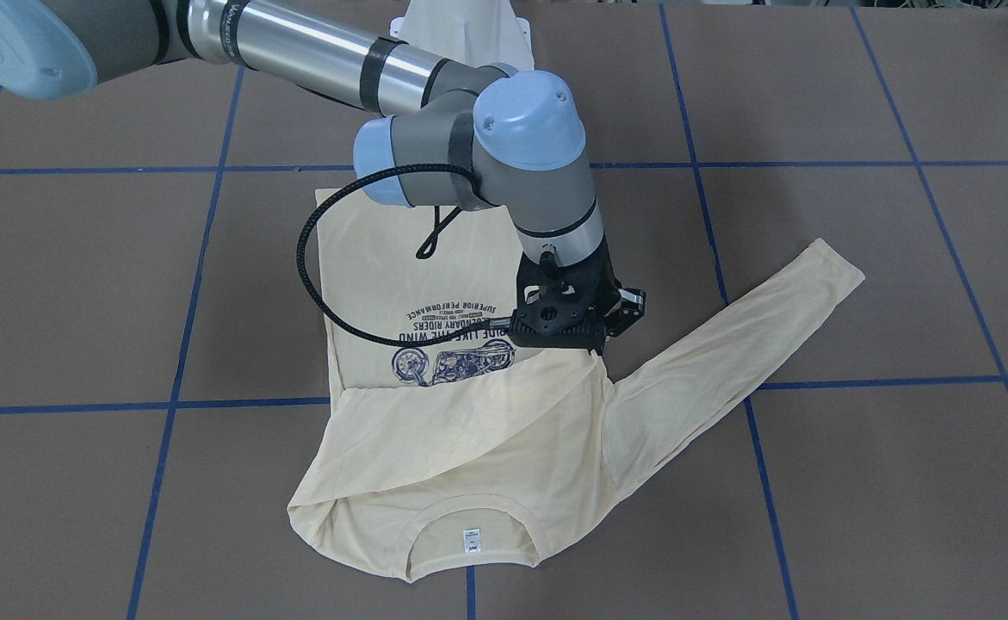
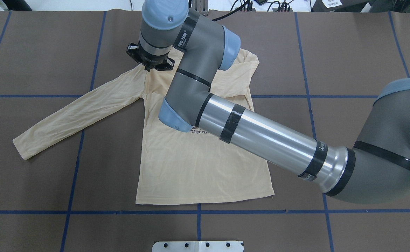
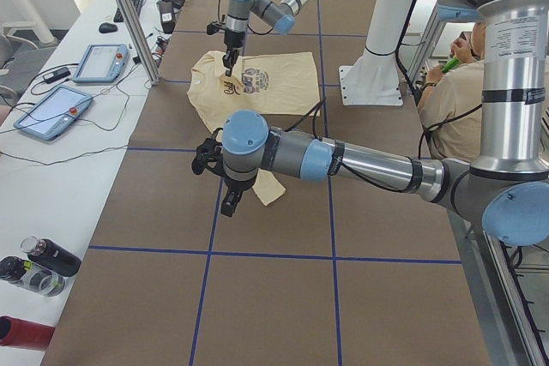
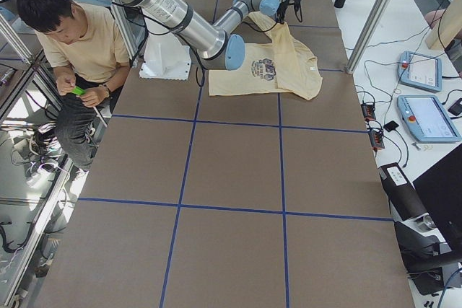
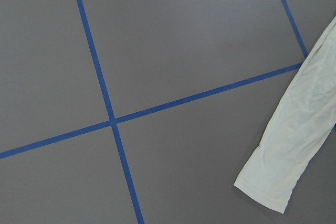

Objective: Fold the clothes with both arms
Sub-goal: 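Lay the cuff near the collar on the far shoulder and open the right gripper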

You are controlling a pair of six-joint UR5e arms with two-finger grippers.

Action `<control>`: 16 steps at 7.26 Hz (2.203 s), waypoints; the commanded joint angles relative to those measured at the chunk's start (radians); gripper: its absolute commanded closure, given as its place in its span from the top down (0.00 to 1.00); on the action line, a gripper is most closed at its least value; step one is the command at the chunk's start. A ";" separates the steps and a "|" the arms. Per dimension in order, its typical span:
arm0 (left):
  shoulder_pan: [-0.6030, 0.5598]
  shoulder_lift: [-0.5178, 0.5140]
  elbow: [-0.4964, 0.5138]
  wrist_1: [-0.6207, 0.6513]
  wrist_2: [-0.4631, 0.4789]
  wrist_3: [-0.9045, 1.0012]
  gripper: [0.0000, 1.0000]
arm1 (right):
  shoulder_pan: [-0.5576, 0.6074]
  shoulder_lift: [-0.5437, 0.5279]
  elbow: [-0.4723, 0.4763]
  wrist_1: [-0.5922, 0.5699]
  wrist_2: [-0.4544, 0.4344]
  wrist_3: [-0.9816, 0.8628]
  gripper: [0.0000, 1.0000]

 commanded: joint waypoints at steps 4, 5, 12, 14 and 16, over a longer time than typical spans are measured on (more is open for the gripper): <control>0.003 -0.005 -0.006 -0.020 -0.044 -0.003 1.00 | -0.036 0.058 -0.069 0.002 -0.075 -0.006 0.98; 0.005 -0.005 0.000 -0.031 -0.084 -0.026 1.00 | -0.033 0.069 -0.075 0.011 -0.080 -0.005 0.98; 0.298 0.094 0.005 -0.436 -0.003 -0.441 1.00 | 0.098 -0.272 0.301 0.014 0.078 0.088 0.96; 0.349 0.106 0.014 -0.445 0.010 -0.455 1.00 | 0.199 -0.427 0.378 0.017 0.219 0.071 0.97; 0.441 0.107 0.054 -0.506 0.132 -0.460 1.00 | 0.292 -0.675 0.562 0.028 0.306 -0.110 0.96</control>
